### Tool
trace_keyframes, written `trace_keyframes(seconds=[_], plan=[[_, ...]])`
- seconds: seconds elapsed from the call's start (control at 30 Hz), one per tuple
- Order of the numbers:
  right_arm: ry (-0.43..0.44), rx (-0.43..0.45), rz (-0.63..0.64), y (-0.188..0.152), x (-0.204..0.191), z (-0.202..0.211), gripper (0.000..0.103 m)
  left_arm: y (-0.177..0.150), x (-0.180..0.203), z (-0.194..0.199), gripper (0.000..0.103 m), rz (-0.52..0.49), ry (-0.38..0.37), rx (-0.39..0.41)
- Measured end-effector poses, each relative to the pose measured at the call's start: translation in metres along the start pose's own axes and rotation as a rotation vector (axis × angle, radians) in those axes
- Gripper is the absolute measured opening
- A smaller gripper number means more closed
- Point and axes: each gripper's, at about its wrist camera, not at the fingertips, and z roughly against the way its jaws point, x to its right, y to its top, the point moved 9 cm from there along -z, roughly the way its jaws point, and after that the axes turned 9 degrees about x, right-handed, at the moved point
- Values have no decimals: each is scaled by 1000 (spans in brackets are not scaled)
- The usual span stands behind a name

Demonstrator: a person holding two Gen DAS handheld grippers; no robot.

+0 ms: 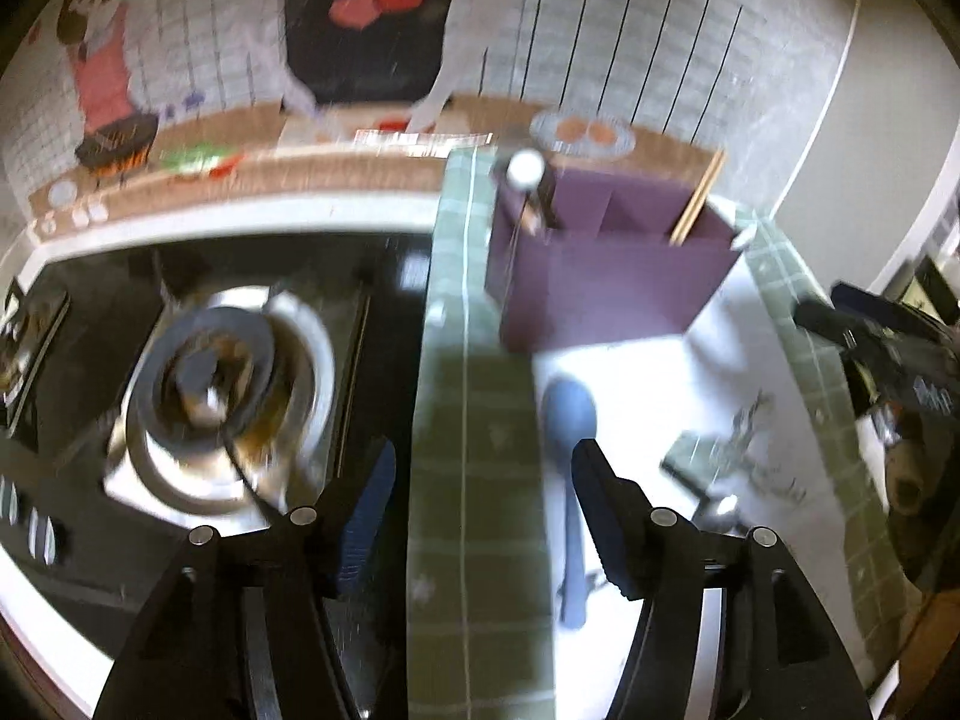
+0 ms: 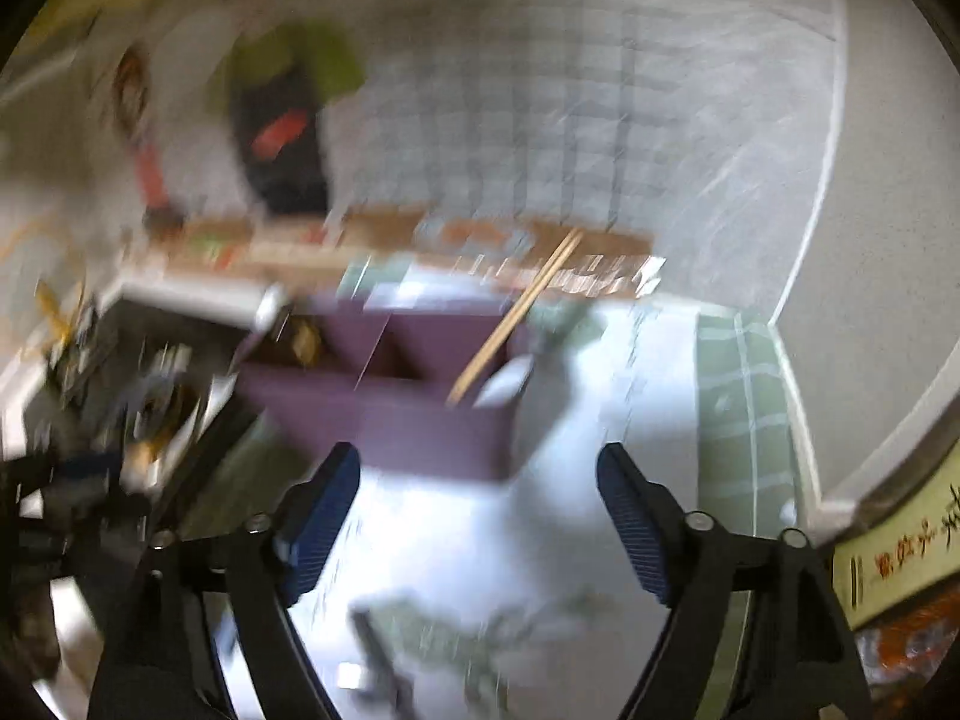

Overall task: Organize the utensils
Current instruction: 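Lower the left tool onto the small metal spatula and close on its handle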

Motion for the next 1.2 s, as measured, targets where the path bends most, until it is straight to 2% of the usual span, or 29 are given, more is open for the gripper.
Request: trace_keyframes(seconds=[0.17,0.23,0.3,0.37,0.4,0.47,0.57,0.73,0.83,0.9,0.93,1.0,1.1,1.17,1.2], plan=[[130,-200,97,-74,-52,12,85,-32,-19,1,68,36,47,-48],[210,-282,145,-109,-77,21,84,-42,-21,3,68,52,45,-62],[264,-340,185,-137,-96,31,75,-48,-18,6,68,40,36,-67],[308,-380,195,-153,-108,36,58,-53,-14,8,68,17,29,-72],[338,-405,191,-163,-116,39,53,-57,-12,8,68,9,25,-77],[360,-430,204,-173,-123,40,29,-62,-8,8,68,-2,15,-90],[292,-425,222,-178,-111,37,26,-74,8,11,68,-40,-43,-118],[118,-370,104,-153,-41,30,29,-101,54,23,68,-179,-213,-171],[41,-339,28,-143,-3,32,31,-115,81,26,68,-288,-274,-198],[8,-323,-4,-139,14,33,32,-123,95,23,68,-366,-268,-208],[-5,-314,-22,-139,20,35,36,-126,100,20,68,-389,-258,-217],[-27,-298,-42,-137,28,40,42,-132,106,12,68,-412,-245,-243],[-35,-290,-55,-135,36,40,43,-134,109,1,64,-428,-207,-259],[-34,-294,-56,-138,36,43,47,-135,110,-3,58,-417,-203,-267],[-34,-297,-53,-141,35,44,48,-135,110,-4,52,-409,-205,-270]])
